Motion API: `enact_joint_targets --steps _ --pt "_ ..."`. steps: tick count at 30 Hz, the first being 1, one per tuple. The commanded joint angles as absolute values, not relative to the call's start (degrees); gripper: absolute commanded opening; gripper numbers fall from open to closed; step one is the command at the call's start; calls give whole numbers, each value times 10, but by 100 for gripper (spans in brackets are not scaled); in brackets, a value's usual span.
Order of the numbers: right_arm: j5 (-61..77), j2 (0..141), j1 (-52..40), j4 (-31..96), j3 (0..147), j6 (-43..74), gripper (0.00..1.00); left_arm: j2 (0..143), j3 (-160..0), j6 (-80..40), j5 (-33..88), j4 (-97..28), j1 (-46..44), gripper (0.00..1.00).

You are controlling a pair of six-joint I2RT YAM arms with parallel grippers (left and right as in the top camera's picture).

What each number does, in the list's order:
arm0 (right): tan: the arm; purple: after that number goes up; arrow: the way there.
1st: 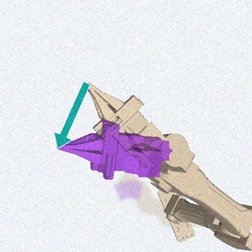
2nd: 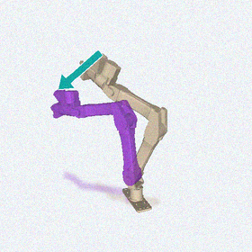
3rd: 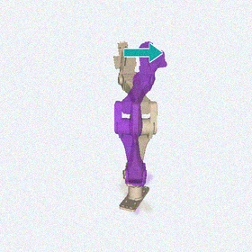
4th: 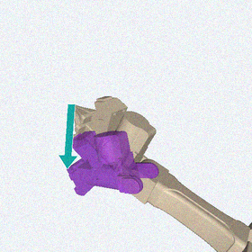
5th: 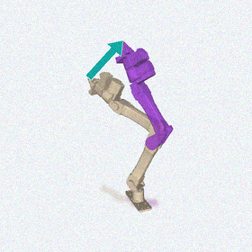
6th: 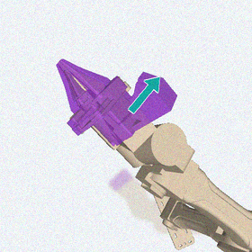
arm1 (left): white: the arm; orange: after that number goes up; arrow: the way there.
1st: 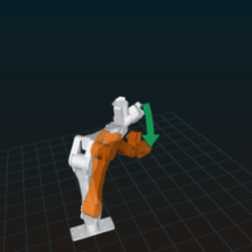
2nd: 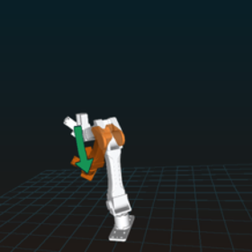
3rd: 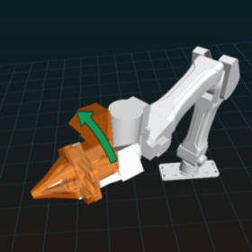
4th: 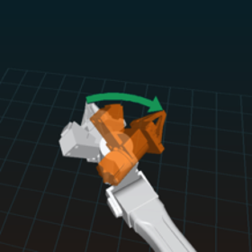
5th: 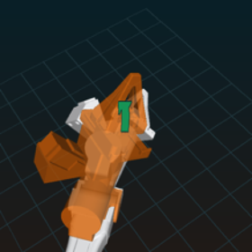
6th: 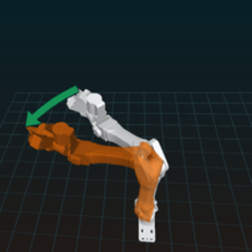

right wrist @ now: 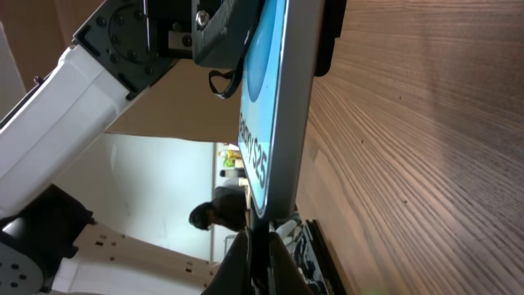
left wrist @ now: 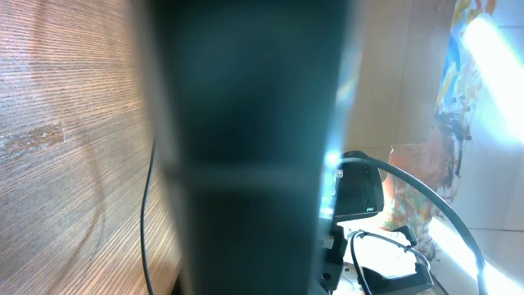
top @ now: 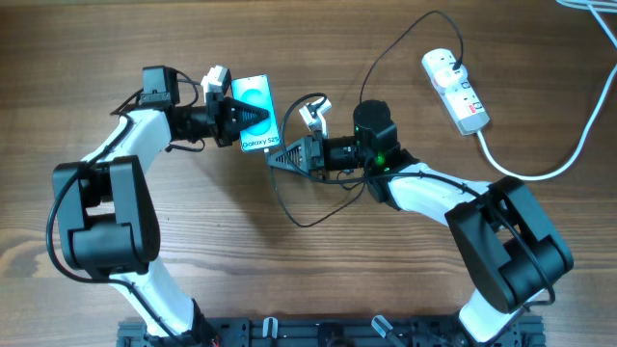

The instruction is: Plug charger to phone and switch on socket

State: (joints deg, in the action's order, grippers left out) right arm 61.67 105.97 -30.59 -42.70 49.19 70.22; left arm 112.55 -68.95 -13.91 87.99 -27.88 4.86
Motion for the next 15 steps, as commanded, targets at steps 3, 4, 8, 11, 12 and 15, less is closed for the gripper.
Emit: enact_joint_targets --steps 3,4,8,11,12,15 --pt "609 1071 -310 -430 494 690 4 1107 -689 -140 903 -278 42 4" --pt "609 1071 -310 -430 494 690 4 1107 -689 -140 903 -278 42 4" --pt "609 1071 -315 -436 494 690 4 1107 -689 -140 903 -278 41 4" --pt "608 1071 -317 -454 494 693 4 1107 -689 -140 903 -278 41 4" --pt "605 1071 -317 -455 494 695 5 1107 -689 -140 903 -278 41 4" --pt "599 1071 -317 -451 494 697 4 1107 -689 -140 903 -278 41 4"
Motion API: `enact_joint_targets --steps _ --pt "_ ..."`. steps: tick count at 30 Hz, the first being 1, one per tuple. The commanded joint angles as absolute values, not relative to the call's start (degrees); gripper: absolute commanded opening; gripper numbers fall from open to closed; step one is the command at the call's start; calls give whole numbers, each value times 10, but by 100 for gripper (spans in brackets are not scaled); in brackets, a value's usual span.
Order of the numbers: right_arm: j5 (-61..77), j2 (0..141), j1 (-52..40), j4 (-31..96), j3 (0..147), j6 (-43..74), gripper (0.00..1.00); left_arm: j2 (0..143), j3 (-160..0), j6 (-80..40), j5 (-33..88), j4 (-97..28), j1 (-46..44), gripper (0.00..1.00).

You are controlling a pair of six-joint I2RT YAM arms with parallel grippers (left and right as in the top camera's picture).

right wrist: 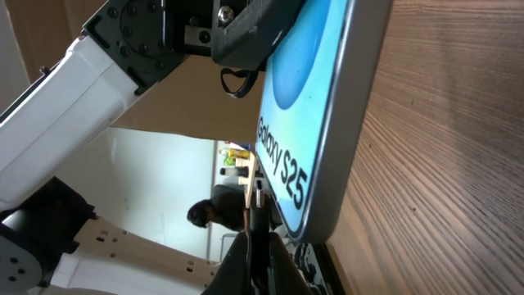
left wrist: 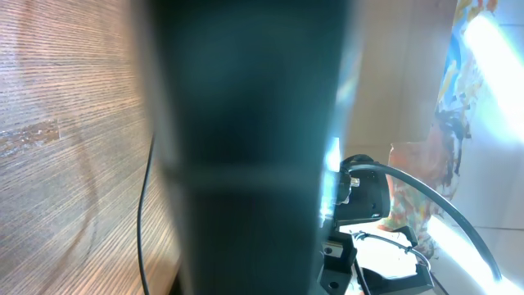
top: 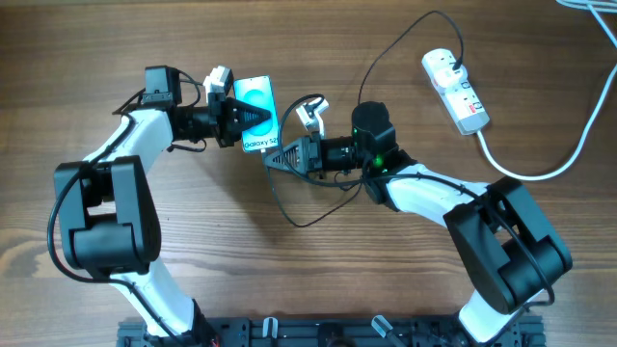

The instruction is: Plug charger to phone and switch on socket

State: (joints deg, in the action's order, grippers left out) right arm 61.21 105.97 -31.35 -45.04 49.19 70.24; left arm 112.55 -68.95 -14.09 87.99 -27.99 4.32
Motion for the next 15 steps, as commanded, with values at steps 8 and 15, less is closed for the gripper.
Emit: enact_joint_targets --steps 8,15 --pt "627 1071 -317 -426 494 691 4 1107 -689 -140 903 -278 41 4" --pt "615 1071 -317 -426 494 691 4 1107 -689 -140 903 -278 41 4"
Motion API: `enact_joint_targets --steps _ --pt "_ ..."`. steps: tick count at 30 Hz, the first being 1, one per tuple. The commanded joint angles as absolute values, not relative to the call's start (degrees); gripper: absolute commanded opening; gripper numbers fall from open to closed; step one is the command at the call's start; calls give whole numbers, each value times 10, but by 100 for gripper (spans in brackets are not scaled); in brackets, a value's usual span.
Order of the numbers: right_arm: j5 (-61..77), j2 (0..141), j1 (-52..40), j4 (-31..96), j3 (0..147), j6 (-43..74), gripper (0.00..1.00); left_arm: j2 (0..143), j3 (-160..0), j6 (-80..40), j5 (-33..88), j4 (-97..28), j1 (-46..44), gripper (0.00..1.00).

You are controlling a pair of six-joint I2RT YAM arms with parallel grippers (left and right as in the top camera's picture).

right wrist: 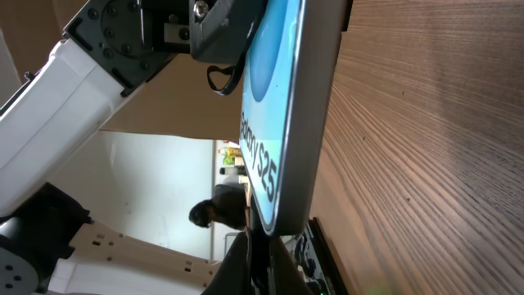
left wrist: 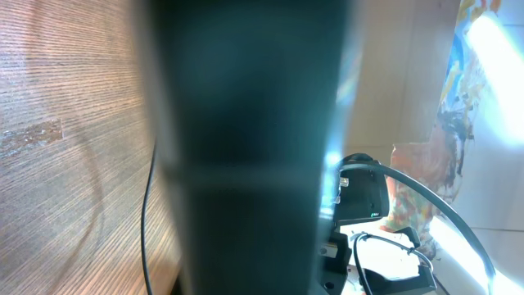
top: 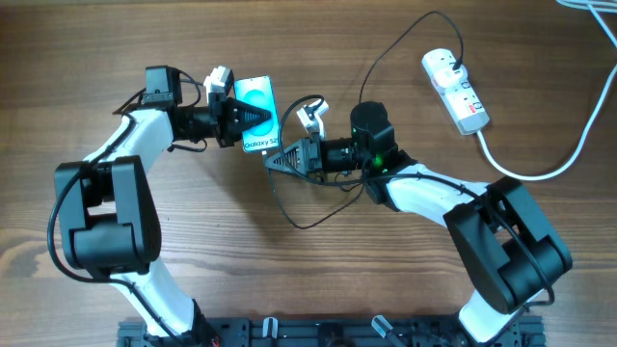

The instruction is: Plug charger to phone and switch on socket

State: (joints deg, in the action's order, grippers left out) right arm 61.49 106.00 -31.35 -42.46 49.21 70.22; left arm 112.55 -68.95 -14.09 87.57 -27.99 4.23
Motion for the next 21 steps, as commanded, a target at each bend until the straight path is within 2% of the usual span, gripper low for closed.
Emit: enact_joint_targets --steps 1,21 --pt "612 1071 -317 -426 494 692 4 1107 -689 -140 903 -278 41 4" --pt "569 1071 -316 -441 494 724 4 1107 -689 -138 903 -278 41 4"
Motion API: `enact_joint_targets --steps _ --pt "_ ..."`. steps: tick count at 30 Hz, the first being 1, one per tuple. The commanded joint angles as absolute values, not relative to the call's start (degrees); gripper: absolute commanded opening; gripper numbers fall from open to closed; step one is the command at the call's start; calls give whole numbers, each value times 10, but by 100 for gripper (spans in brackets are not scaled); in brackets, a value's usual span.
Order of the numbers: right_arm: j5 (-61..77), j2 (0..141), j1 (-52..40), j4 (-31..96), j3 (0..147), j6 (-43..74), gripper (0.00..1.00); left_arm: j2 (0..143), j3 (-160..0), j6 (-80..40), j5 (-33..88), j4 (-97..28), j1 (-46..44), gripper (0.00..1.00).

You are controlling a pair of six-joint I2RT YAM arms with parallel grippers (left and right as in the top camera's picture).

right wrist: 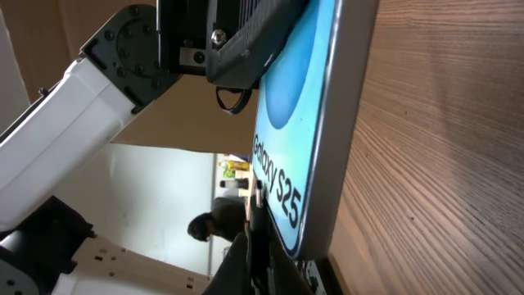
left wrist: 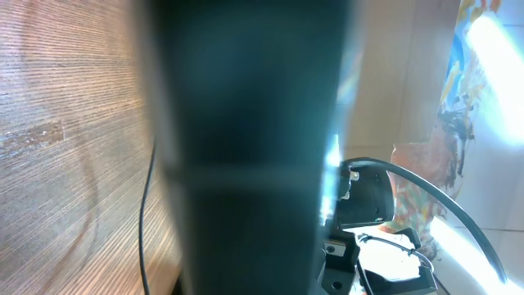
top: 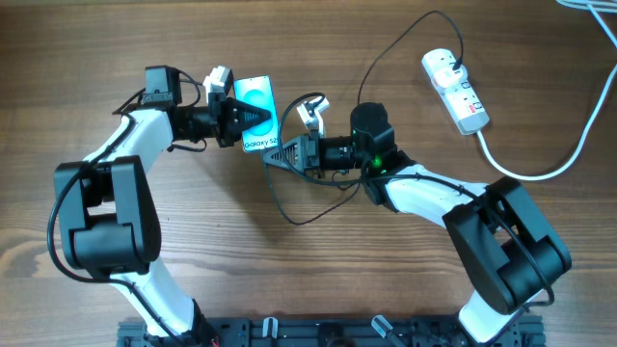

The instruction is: Plug charger to phone and switch on socket

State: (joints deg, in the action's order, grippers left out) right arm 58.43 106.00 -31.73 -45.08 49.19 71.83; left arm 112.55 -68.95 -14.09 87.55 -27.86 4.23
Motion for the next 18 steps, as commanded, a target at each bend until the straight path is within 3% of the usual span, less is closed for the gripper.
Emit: enact_joint_targets --steps 1,18 --pt "571 1071 -316 -431 494 722 4 1107 -689 -138 903 -278 41 4" --pt "612 1071 -316 -429 494 720 4 1107 -689 -138 903 -274 41 4"
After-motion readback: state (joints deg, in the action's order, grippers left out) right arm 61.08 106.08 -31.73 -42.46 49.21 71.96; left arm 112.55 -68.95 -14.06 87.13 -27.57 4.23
